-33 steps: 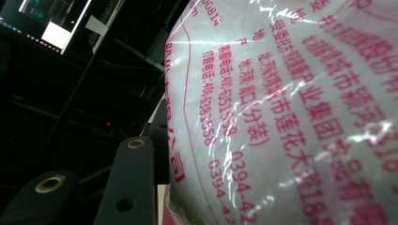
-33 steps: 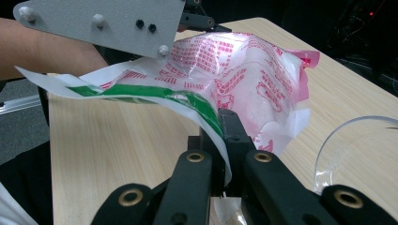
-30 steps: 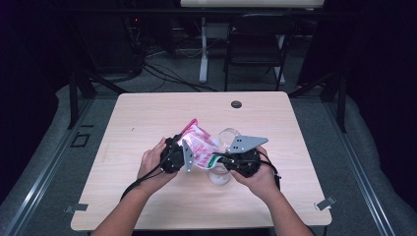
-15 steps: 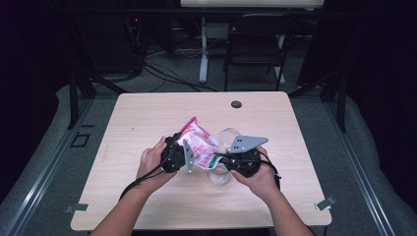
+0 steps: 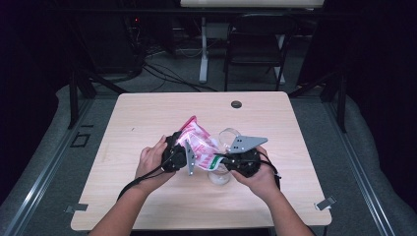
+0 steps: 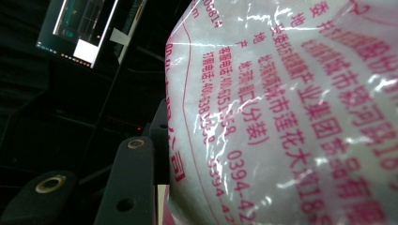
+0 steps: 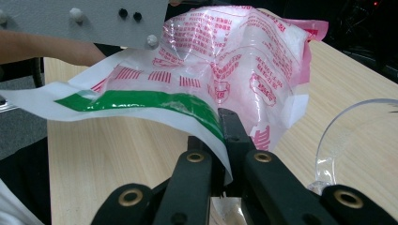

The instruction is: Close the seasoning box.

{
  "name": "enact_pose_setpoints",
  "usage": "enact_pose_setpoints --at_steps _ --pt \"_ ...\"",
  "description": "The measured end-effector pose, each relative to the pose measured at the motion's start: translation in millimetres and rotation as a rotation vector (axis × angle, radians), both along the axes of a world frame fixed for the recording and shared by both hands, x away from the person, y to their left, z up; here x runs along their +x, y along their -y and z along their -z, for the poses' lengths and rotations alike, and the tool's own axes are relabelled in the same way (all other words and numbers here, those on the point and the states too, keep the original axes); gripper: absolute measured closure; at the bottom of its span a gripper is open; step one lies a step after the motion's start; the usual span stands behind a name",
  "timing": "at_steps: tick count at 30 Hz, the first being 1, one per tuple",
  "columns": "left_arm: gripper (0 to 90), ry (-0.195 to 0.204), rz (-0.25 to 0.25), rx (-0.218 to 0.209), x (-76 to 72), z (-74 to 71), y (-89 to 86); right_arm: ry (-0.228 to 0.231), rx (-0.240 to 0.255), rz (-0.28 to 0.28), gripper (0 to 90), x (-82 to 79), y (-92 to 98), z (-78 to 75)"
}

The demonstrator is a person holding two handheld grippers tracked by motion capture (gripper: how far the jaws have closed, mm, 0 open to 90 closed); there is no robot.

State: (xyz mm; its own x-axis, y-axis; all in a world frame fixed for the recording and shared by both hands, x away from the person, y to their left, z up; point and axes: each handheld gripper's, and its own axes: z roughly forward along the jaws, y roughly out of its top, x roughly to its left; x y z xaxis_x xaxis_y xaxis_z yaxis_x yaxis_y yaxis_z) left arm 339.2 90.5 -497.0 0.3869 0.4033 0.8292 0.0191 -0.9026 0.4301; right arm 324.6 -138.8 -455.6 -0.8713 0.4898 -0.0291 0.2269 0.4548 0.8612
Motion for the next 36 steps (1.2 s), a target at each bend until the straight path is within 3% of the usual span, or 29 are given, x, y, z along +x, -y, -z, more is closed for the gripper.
enact_pose_setpoints --at_steps 12,36 --pt "58.8 0.044 0.006 0.044 -1.7 -1.2 2.7 -0.002 -0.003 0.002 90.0 0.5 1.9 0.4" --pt "59.1 0.072 0.009 0.099 -3.2 -5.8 6.0 -0.015 -0.005 0.009 90.0 3.4 5.0 4.6"
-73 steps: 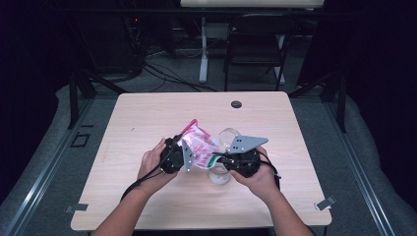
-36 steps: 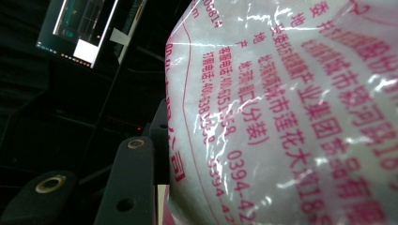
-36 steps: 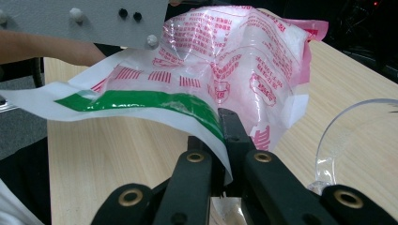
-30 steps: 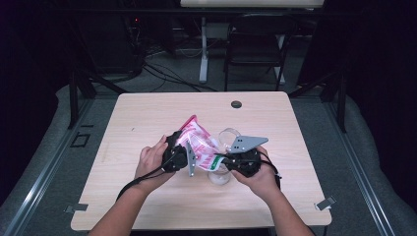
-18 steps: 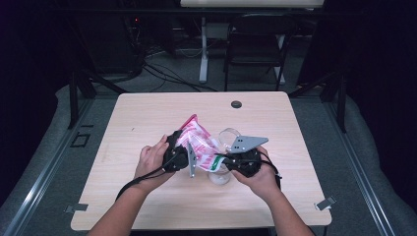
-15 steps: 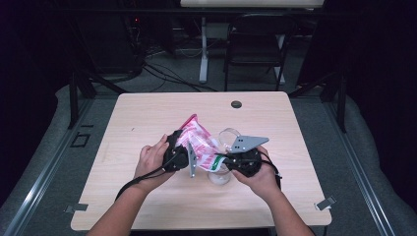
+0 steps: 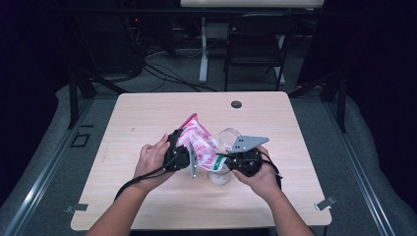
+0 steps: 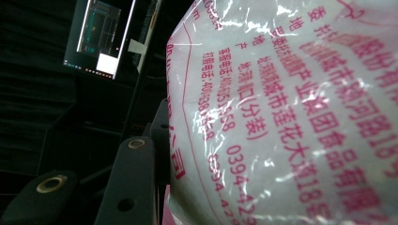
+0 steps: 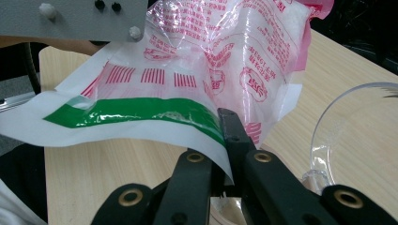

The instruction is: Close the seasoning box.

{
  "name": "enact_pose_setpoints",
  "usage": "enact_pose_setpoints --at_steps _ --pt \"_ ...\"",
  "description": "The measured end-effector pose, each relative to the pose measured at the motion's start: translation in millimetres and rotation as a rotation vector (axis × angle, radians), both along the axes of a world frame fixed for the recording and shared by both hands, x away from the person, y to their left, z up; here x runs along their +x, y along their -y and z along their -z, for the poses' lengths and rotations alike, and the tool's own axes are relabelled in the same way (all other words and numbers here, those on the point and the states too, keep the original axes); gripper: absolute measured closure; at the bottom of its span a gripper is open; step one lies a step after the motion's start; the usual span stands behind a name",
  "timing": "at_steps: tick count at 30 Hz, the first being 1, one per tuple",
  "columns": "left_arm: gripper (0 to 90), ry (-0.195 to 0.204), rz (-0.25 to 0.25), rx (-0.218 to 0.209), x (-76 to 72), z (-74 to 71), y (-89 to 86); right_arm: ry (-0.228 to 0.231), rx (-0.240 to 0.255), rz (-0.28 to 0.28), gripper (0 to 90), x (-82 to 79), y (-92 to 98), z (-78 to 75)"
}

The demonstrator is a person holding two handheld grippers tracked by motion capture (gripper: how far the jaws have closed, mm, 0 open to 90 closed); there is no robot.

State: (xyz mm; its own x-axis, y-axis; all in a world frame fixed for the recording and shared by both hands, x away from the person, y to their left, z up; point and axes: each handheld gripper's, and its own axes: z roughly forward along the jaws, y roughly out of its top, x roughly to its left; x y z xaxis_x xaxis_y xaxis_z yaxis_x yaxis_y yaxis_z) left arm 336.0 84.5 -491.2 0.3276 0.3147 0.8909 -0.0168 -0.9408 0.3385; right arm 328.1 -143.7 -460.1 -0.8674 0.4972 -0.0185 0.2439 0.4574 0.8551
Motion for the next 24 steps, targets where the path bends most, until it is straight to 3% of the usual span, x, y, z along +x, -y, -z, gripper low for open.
enact_pose_setpoints --at_steps 24 --pt "59.7 0.035 0.007 0.047 -2.3 -1.7 3.4 -0.019 -0.021 0.002 90.0 1.5 2.8 6.3"
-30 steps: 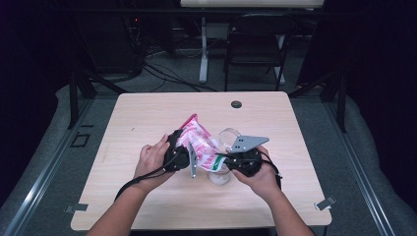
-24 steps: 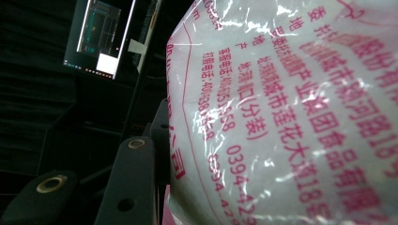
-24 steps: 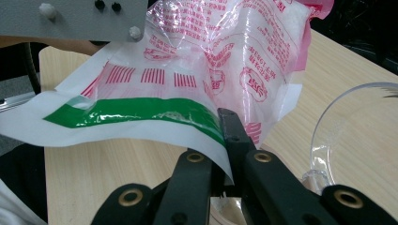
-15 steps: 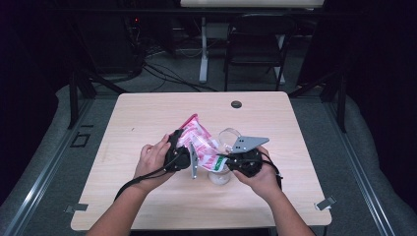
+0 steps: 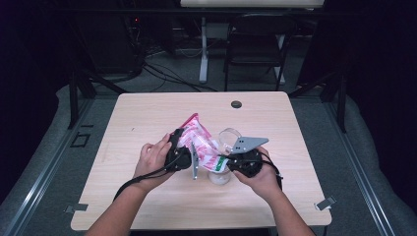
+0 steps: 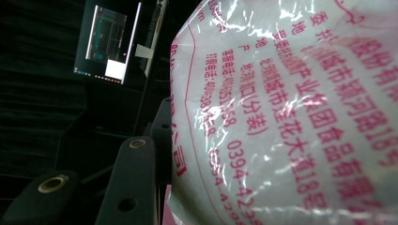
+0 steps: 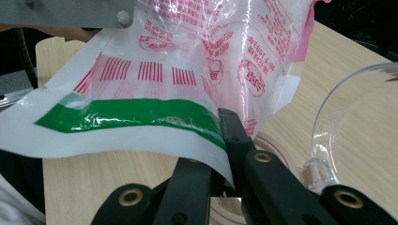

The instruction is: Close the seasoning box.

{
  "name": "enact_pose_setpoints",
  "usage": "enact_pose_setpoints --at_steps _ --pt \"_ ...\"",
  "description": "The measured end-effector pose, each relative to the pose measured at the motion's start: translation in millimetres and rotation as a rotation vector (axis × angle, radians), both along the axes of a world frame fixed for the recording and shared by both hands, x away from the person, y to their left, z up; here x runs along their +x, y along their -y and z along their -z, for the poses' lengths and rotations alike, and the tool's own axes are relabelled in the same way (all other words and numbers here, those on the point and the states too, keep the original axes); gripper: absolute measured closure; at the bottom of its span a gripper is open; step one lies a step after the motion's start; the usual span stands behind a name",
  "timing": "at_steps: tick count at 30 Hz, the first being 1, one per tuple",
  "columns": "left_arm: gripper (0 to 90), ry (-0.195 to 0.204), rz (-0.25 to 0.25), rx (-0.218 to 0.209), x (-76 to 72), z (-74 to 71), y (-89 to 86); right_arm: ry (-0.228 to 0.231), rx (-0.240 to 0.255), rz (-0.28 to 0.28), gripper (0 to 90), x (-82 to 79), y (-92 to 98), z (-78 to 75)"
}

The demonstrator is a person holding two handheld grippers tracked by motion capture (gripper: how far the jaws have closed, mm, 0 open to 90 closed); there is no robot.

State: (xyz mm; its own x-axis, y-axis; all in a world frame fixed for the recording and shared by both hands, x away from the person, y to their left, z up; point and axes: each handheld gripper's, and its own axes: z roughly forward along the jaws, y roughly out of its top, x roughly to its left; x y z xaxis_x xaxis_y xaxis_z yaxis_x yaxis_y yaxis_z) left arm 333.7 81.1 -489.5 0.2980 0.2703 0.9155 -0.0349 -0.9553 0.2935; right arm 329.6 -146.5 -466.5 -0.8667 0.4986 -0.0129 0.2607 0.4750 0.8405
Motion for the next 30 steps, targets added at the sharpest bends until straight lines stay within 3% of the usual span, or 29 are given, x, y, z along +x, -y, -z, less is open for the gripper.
enact_pose_setpoints --at_steps 10,30 --pt "61.2 0.013 0.004 0.004 -0.9 0.3 0.4 0.0 -0.015 -0.002 90.0 -0.2 -0.4 2.0" --pt "61.6 0.085 0.015 0.011 -3.4 1.4 2.8 -0.001 -0.017 0.005 90.0 0.1 1.9 3.2"
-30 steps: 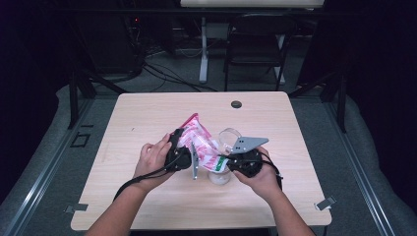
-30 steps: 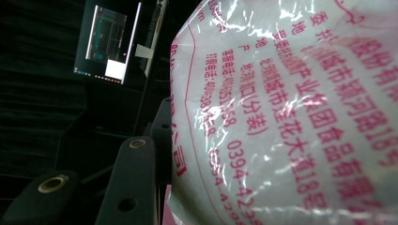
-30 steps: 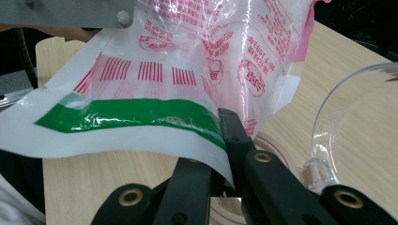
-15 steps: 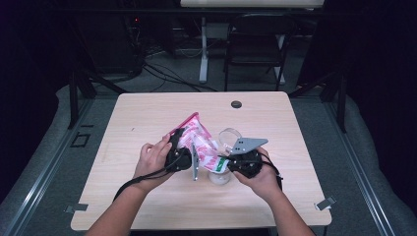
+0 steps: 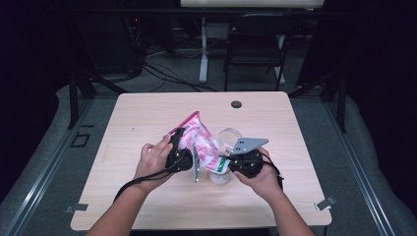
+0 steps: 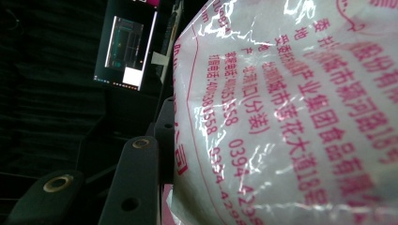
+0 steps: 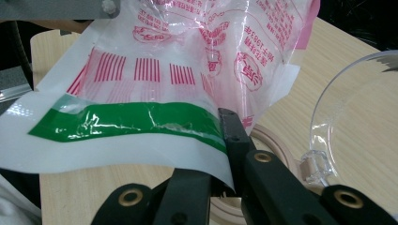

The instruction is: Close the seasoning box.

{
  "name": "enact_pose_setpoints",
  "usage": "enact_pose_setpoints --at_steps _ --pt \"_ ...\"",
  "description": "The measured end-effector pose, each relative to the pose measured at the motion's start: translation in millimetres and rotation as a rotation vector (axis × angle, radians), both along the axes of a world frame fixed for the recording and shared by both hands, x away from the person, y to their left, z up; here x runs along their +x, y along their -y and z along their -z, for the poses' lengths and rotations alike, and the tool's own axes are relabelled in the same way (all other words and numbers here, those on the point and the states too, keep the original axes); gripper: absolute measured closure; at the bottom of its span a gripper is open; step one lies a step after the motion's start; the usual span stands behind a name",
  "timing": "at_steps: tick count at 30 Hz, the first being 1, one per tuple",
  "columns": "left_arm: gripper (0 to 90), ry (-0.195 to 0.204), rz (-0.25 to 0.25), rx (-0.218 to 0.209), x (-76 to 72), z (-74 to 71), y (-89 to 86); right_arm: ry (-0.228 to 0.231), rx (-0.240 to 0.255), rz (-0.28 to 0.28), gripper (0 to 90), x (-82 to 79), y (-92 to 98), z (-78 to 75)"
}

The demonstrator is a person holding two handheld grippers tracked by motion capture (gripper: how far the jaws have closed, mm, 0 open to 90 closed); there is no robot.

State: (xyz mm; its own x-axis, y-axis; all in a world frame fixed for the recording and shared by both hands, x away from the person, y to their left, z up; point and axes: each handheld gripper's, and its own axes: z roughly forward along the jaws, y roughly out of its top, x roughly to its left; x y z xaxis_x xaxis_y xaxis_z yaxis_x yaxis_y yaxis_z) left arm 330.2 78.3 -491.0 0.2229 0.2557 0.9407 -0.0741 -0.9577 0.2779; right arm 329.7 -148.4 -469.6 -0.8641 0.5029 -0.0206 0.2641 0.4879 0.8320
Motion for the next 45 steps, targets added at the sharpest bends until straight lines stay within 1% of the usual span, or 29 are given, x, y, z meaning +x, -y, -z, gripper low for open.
enact_pose_setpoints --at_steps 7,8,12,17,24,33,45 --pt "61.6 0.02 0.002 0.01 -0.9 -0.1 0.4 0.0 -0.002 0.002 90.0 0.1 0.1 0.4" --pt "61.6 0.027 0.002 0.012 -1.2 -0.2 0.9 -0.003 -0.002 0.0 90.0 0.5 0.6 0.9" --pt "61.7 0.032 0.007 0.011 -1.3 -0.1 1.8 -0.006 0.0 0.002 90.0 0.8 1.3 1.5" --pt "61.7 0.043 0.004 0.022 -2.5 -0.7 2.5 -0.01 -0.001 0.0 90.0 1.1 1.7 2.1" --pt "61.9 0.059 0.011 0.024 -2.8 -1.9 3.4 -0.012 0.002 0.003 90.0 1.7 2.0 3.4" --pt "62.4 0.066 0.012 0.025 -3.2 -2.8 4.6 -0.023 -0.009 -0.001 90.0 2.4 2.4 4.9" --pt "62.6 0.071 0.012 0.029 -3.0 -4.0 5.8 -0.03 -0.007 0.003 90.0 4.3 2.7 7.7"
